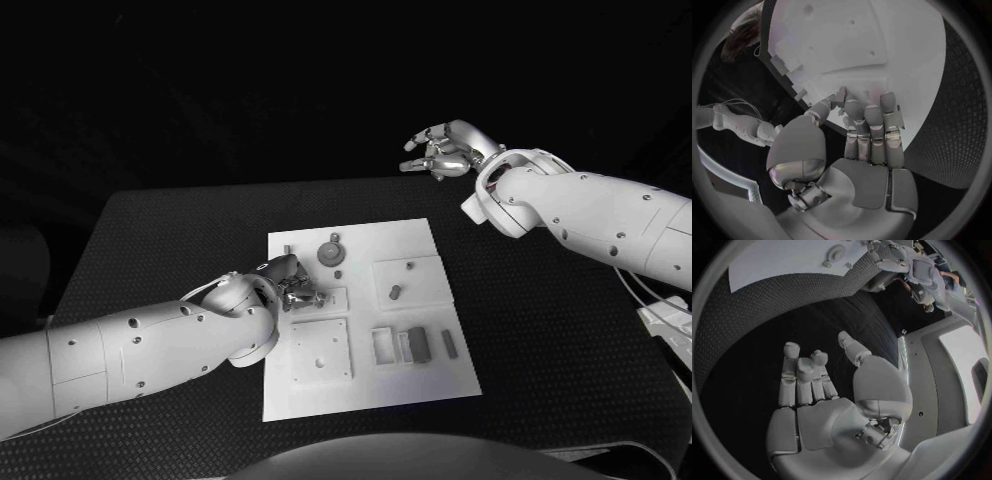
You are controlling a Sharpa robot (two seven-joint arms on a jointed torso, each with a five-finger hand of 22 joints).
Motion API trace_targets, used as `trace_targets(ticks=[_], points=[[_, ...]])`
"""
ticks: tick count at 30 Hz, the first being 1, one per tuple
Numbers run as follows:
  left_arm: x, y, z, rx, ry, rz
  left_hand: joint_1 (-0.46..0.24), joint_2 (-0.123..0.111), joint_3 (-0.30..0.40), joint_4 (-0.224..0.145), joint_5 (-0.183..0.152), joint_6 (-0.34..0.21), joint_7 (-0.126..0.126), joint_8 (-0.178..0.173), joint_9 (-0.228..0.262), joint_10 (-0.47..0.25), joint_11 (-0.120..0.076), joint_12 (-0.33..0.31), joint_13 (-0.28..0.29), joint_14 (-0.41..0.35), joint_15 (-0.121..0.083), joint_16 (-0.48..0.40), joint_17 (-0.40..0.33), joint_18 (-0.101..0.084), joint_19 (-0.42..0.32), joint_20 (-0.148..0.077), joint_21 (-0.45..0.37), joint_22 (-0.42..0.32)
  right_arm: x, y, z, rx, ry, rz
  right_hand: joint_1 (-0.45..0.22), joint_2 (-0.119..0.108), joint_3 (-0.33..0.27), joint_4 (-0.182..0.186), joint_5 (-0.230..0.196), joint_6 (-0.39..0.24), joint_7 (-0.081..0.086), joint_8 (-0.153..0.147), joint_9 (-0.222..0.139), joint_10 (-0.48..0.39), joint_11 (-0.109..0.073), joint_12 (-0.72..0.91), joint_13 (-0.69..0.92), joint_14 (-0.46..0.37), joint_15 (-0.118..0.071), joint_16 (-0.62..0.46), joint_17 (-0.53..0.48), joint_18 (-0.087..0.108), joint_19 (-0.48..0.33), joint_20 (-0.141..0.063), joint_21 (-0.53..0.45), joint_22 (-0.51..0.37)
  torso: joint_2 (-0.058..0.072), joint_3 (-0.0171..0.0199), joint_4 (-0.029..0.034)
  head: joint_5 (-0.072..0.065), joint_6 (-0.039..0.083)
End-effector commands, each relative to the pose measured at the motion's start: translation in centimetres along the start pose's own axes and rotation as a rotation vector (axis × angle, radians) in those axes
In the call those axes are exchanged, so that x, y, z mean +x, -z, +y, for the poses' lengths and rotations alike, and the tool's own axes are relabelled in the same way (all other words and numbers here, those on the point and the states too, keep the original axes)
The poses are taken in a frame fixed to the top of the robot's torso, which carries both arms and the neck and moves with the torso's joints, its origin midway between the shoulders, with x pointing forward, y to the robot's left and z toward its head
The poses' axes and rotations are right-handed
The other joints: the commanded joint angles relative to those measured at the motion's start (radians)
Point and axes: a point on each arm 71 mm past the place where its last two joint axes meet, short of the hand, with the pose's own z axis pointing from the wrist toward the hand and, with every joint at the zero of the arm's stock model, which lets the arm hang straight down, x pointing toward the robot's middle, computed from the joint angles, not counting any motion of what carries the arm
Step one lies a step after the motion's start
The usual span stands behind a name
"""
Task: Assemble the parts on the task board
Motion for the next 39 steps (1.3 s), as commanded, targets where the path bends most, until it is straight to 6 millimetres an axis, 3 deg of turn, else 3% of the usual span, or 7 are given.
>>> trace_targets(ticks=[1, 39], points=[[0.84, 0.17, -0.15, 0.008, 0.005, 0.052, -0.013, 0.001, 0.0, 0.011, -0.003, -0.008, 0.0, -0.005, -0.002, 0.0, 0.004, -0.001, -0.001, -0.005, 0.0, 0.001, -0.002, 0.002, -0.01, 0.0, -0.006, 0.02, 0.1, 0.02, 0.04, -0.004, -0.003, 0.011, -0.007, -0.001, 0.0, 0.006, 0.004, 0.049, 0.042, -0.005, -0.001, -0.074, 0.027, 0.003, -0.001, -0.008, 0.0, -0.004, -0.002, 0.008, -0.004, 0.0, -0.007, 0.018, 0.0, 0.0001, -0.0001, -0.001, -0.001], [0.92, 0.62, 0.05, 0.005, 0.028, 0.075, -0.016, -0.012, -0.002, 0.021, -0.003, -0.012, 0.001, -0.006, -0.003, -0.004, 0.005, -0.001, -0.002, -0.009, -0.001, 0.002, -0.002, 0.002, -0.012, -0.001, -0.007, 0.02, 0.18, 0.14, -0.2, 0.001, -0.004, 0.015, -0.01, -0.003, 0.001, 0.009, 0.004, 0.045, 0.043, -0.007, -0.002, -0.074, 0.027, 0.004, -0.002, -0.009, 0.001, -0.004, -0.002, 0.008, -0.005, 0.0, -0.008, 0.017, 0.0, -0.0002, 0.0002, -0.002, -0.004]])
